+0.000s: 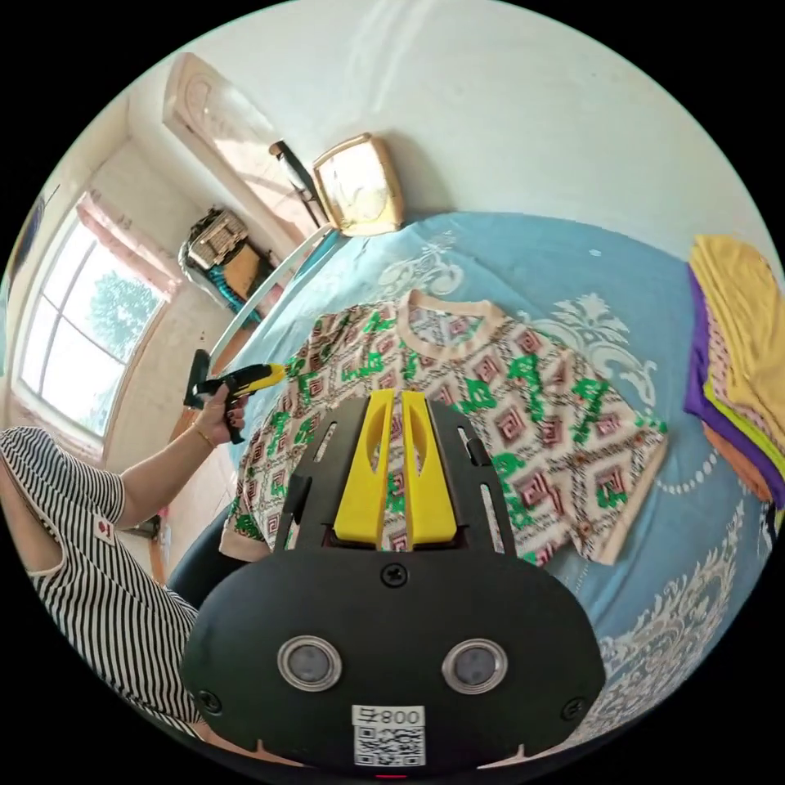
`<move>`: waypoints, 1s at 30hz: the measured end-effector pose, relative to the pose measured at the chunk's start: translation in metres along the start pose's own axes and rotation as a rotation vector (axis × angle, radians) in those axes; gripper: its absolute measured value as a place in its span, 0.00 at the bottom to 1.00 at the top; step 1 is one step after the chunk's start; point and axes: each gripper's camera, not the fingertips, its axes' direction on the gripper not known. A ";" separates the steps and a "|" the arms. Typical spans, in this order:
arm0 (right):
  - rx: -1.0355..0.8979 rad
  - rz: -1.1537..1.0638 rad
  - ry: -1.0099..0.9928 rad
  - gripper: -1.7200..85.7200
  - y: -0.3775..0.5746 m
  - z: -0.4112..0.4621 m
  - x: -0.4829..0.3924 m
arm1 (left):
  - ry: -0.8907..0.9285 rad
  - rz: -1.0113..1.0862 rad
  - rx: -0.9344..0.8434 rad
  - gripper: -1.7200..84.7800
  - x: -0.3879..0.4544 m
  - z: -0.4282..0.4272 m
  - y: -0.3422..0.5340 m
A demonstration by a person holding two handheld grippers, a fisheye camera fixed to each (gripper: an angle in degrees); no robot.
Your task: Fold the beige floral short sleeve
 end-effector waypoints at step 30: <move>-0.376 -0.374 0.139 0.04 -0.206 0.416 -0.115 | 0.148 0.183 0.164 0.06 -0.111 -0.154 0.009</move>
